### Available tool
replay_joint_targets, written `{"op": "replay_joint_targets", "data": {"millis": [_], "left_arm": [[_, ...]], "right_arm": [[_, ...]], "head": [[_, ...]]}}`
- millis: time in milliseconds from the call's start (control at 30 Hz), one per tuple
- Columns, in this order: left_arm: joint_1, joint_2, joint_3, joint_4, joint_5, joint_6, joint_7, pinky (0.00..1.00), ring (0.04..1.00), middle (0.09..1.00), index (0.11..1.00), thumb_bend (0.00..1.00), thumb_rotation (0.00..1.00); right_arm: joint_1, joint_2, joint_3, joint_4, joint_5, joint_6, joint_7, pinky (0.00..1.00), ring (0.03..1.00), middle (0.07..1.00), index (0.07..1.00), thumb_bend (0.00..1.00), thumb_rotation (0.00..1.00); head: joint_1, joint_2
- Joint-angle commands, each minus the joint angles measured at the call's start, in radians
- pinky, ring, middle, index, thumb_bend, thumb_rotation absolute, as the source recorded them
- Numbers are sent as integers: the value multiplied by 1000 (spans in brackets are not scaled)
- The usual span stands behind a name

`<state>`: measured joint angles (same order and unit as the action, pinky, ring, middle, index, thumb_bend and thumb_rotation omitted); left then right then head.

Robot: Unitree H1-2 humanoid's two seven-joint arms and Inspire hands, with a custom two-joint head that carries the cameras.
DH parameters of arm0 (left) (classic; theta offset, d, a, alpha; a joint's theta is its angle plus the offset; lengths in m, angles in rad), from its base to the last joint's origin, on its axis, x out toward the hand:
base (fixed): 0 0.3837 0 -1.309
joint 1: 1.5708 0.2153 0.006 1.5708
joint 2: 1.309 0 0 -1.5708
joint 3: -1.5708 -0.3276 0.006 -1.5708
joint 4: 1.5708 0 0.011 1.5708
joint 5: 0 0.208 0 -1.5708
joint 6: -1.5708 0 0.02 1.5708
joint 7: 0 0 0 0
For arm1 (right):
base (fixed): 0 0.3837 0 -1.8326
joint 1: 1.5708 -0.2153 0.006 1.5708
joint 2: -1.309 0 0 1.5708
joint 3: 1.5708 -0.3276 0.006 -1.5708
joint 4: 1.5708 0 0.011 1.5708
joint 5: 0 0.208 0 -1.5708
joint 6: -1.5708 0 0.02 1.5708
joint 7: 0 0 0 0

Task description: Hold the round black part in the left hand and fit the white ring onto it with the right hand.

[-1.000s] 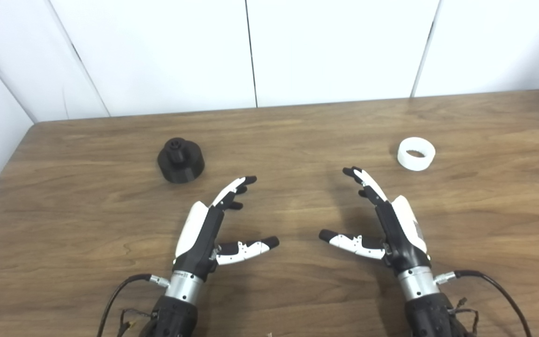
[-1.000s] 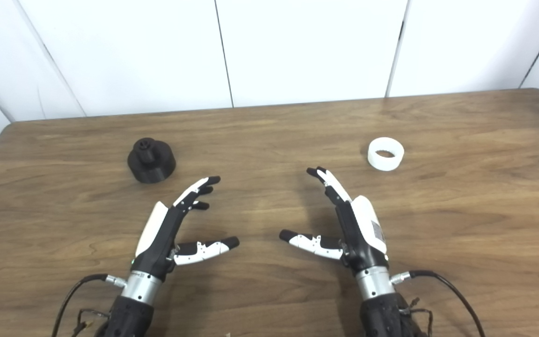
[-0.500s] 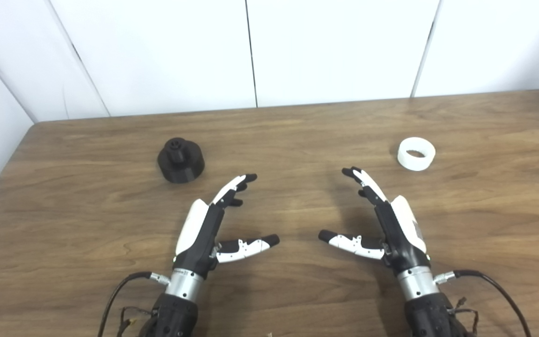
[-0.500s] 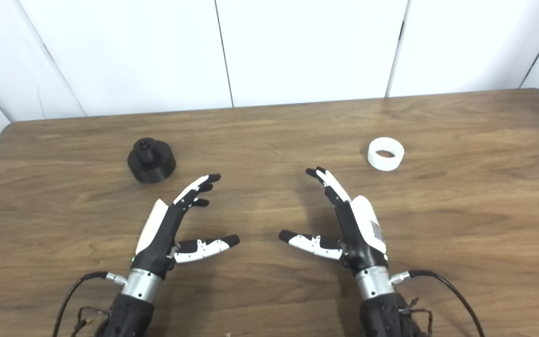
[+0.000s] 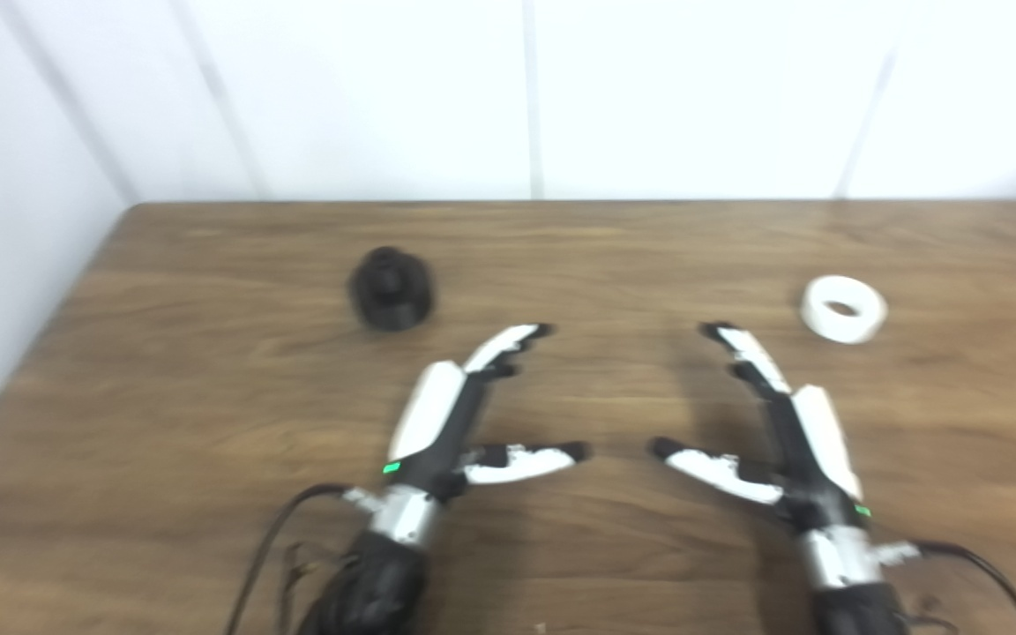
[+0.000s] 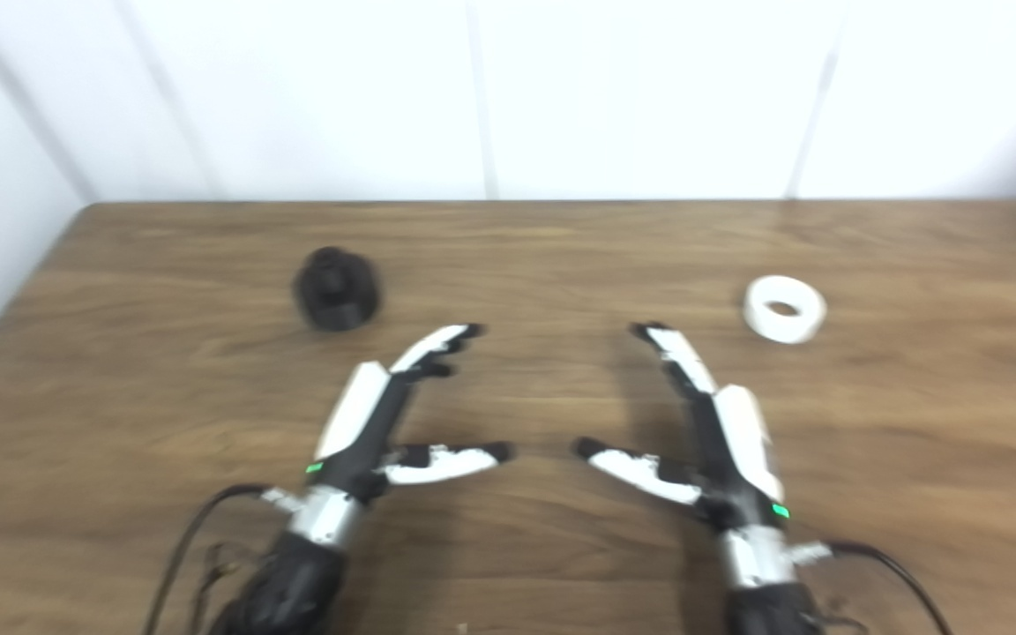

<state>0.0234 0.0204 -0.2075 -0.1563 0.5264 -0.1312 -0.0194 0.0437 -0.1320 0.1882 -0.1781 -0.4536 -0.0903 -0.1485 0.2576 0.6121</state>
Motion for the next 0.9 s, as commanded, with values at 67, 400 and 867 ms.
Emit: {"op": "replay_joint_targets", "data": {"millis": [67, 400, 867], "left_arm": [[-26, -7, -6, 0, 33, -5, 35, 765, 869, 918, 866, 836, 305], [-30, -2, -4, 11, 47, -6, 60, 783, 885, 917, 862, 838, 313], [-73, 39, 34, -13, 105, 16, 84, 819, 911, 905, 853, 850, 368]], "right_arm": [[-2, -14, -27, 52, 19, -77, -10, 880, 918, 929, 885, 832, 437], [-7, -7, -41, 75, 13, -102, -3, 869, 912, 922, 874, 837, 435], [-7, -7, -51, 82, 3, -112, -7, 873, 917, 922, 878, 831, 424]], "head": [[7, -4], [14, -10], [14, -16]]}}
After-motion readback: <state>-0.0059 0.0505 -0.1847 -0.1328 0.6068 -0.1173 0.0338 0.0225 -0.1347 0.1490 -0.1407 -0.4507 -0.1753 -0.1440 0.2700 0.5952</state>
